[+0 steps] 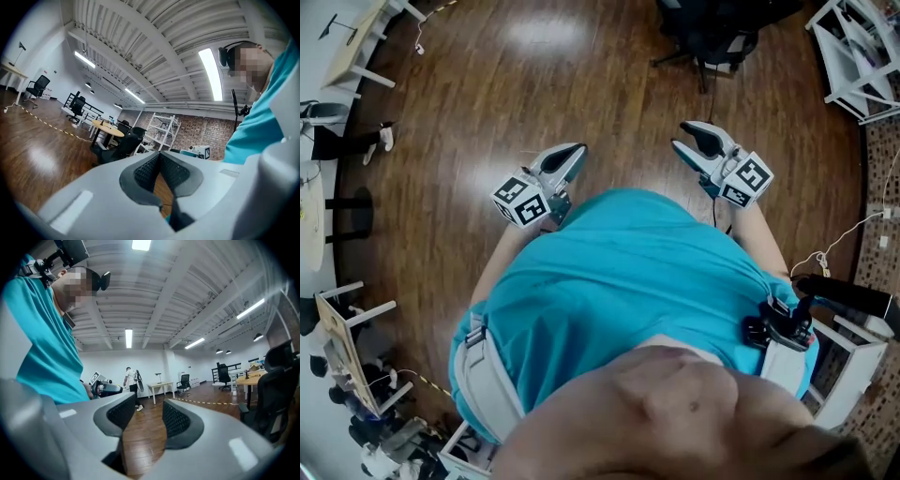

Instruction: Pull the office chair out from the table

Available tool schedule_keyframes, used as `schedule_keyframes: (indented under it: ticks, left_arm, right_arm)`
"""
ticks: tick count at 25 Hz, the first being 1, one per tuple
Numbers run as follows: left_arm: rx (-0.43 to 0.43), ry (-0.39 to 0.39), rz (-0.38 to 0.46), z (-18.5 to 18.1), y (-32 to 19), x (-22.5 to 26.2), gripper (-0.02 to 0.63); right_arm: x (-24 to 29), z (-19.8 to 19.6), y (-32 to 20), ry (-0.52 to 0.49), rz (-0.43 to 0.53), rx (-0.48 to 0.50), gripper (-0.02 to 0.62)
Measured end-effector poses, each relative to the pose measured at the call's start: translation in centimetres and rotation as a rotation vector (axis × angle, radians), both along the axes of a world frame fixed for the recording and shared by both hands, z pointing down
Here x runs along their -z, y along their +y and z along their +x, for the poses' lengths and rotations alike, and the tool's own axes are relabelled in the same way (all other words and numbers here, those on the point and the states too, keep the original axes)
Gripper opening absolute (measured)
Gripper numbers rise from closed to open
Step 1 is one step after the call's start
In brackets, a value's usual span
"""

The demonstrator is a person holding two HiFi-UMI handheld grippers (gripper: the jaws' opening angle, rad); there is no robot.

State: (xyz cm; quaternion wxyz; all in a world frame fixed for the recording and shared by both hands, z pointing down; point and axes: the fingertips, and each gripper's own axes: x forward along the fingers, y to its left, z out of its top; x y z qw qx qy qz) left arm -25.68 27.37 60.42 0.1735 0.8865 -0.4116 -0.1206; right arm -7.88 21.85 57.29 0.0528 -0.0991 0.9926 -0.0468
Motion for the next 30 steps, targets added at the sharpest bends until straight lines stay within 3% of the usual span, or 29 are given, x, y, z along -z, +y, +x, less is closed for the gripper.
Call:
schedule_keyframes:
  ticks: [8,12,15,16,20,23,30]
  left_arm:
    - [-0.019,-0.014,0.051,11.7,5.9,1.0,0.002]
    - [-0.030,0.008,0.013,17.8,6.5,-0.2,0.002]
    - [-0.058,-0.045,0.021,20.4,8.3,-0.4,0.002]
    - [-0.068,-0.064,0.039,20.9,8.8,-0.2,0.002]
    - [-0.067,-0.088,0.074,20.7,10.5,0.1,0.002]
    - [-0.039,-0.079,0.091,19.4,11.5,1.0,0.001]
    - [-0.027,-0.042,0.096,17.5,11.3,1.1,0.002]
  right_arm:
    - [-0.9,10.1,7.1,-0.030,0.049,0.011,0.172]
    - [-2.0,15.0,8.0,-0.043,0.033,0.028,0.172]
    - [-2.5,16.7,9.1,-0.047,0.008,0.007,0.172]
    - [-2.5,17.1,9.2,-0.054,0.000,-0.005,0.165]
    - [-2.1,18.0,10.6,-0.135,-0.057,-0.031,0.006]
    - [-1.6,18.0,11.9,-0.218,-0.140,0.020,0.006]
    - [-1.7,15.8,11.6,-0.129,-0.115,-0.003,0.006]
